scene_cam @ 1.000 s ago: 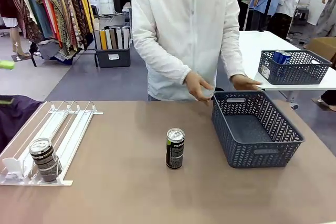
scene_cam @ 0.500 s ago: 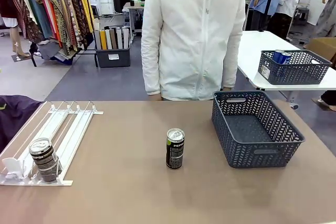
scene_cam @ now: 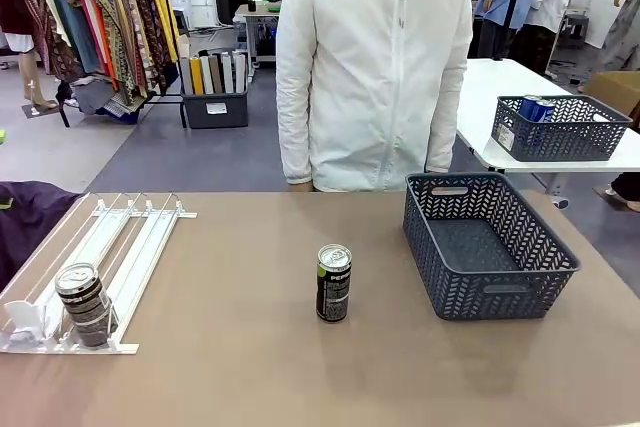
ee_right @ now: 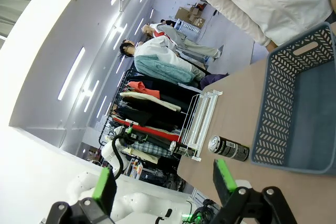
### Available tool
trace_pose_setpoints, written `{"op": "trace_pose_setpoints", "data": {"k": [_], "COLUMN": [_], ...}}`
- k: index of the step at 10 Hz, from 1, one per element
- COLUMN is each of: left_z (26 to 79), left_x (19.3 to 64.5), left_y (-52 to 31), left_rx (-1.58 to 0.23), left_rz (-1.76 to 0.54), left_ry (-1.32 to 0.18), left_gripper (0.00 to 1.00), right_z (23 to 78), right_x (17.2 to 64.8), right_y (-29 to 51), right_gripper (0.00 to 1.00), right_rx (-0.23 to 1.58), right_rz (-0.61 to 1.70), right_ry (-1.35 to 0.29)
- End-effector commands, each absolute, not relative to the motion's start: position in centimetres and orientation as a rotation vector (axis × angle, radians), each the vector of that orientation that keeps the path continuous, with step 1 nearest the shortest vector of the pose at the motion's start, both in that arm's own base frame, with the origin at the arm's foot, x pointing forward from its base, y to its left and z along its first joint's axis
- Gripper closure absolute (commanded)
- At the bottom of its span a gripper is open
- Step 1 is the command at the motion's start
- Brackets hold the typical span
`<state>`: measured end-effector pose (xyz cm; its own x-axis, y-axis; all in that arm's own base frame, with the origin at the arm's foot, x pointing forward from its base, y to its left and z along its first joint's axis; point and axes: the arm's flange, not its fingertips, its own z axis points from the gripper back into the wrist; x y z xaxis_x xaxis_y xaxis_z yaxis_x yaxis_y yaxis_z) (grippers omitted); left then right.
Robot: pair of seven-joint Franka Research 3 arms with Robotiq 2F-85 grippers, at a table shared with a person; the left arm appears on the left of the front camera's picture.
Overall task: Retrieve and store the cans from the dispenser.
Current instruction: Pick up one can from the Automatic Can Dispenser and place it in the middle of the table.
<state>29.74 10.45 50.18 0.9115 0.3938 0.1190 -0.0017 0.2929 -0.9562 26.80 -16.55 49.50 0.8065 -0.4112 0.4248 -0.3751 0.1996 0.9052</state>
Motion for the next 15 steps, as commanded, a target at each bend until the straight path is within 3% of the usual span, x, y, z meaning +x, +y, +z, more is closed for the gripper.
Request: {"op": "trace_pose_setpoints", "data": {"k": [1,5,7,9,10,13,14,15], "left_z": [50.6,50.2,50.7,48.8,48.4,48.4,47.7,47.7], "left_x": [29.7,29.7,30.7,31.6,32.3,33.5,32.5,32.5], "left_y": [10.4,10.5,6.6,2.4,1.0,-2.3,-1.7,-1.7], "left_rx": [-1.271,-1.253,-0.693,-0.341,-0.252,-0.103,-0.217,-0.217], "left_rz": [0.273,0.272,0.113,0.016,0.024,-0.024,0.039,0.039], "left_ry": [-0.371,-0.364,-0.157,0.005,0.019,-0.048,-0.023,-0.023], "left_gripper": [0.00,0.00,0.00,0.00,0.00,0.00,0.00,0.00], "right_z": [50.0,50.0,50.0,50.0,50.0,50.0,50.0,50.0], "right_x": [27.1,27.1,27.1,27.1,27.1,27.1,27.1,27.1], "right_y": [-16.4,-16.4,-16.4,-16.4,-16.4,-16.4,-16.4,-16.4], "right_gripper": [0.00,0.00,0.00,0.00,0.00,0.00,0.00,0.00], "right_rx": [1.422,1.422,1.422,1.422,1.422,1.422,1.422,1.422], "right_rz": [-0.029,-0.029,-0.029,-0.029,-0.029,-0.029,-0.029,-0.029], "right_ry": [-0.715,-0.715,-0.715,-0.715,-0.715,-0.715,-0.715,-0.715]}}
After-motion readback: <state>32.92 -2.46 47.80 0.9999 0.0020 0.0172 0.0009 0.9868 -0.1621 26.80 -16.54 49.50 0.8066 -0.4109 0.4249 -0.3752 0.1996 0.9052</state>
